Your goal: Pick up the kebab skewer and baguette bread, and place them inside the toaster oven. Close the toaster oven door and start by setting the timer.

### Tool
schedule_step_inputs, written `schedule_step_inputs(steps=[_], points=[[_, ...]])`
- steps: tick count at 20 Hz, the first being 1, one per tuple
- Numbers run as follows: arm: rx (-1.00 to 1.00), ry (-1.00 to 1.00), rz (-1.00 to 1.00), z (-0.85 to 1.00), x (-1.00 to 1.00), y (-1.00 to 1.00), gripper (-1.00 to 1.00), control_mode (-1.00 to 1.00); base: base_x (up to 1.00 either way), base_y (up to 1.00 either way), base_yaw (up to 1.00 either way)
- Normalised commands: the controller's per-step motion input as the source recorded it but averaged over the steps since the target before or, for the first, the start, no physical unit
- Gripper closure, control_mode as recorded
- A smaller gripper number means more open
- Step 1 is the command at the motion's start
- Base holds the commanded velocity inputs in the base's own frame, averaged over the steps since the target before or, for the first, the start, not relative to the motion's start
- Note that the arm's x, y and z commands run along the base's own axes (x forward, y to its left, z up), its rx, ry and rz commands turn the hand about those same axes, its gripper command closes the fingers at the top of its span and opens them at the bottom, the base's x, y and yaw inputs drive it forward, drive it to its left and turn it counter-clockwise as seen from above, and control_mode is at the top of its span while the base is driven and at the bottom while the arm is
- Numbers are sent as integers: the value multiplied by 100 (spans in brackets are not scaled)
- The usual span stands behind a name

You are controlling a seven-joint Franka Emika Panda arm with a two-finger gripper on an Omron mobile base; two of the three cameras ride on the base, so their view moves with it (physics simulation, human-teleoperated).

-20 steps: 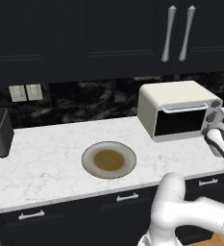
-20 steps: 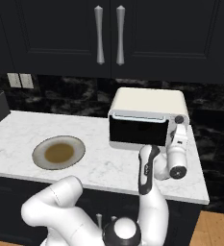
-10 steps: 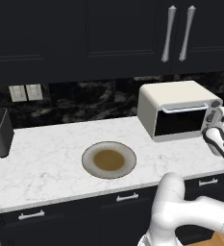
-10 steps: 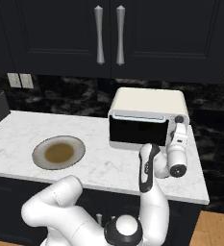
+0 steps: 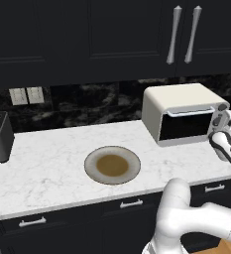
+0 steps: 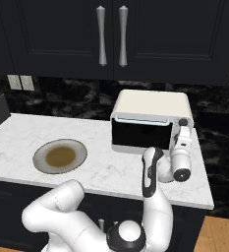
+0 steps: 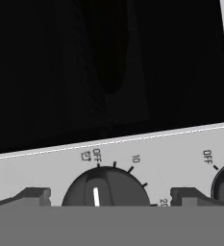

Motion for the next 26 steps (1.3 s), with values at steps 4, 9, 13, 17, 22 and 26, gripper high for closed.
schedule_step_inputs(steps=[4, 9, 13, 17, 22, 26], points=[[0, 0, 0, 0, 0, 0, 100, -100, 0, 0, 0], [0, -3, 0, 0, -15, 0, 100, -100, 0, 0, 0], [0, -3, -1, 0, -15, 0, 100, -100, 0, 0, 0], [0, -1, -4, 0, -15, 0, 100, -100, 0, 0, 0], [1, 0, -8, 0, -15, 0, 100, -100, 0, 0, 0], [7, 0, -10, 2, -7, 0, 100, -100, 0, 0, 0]])
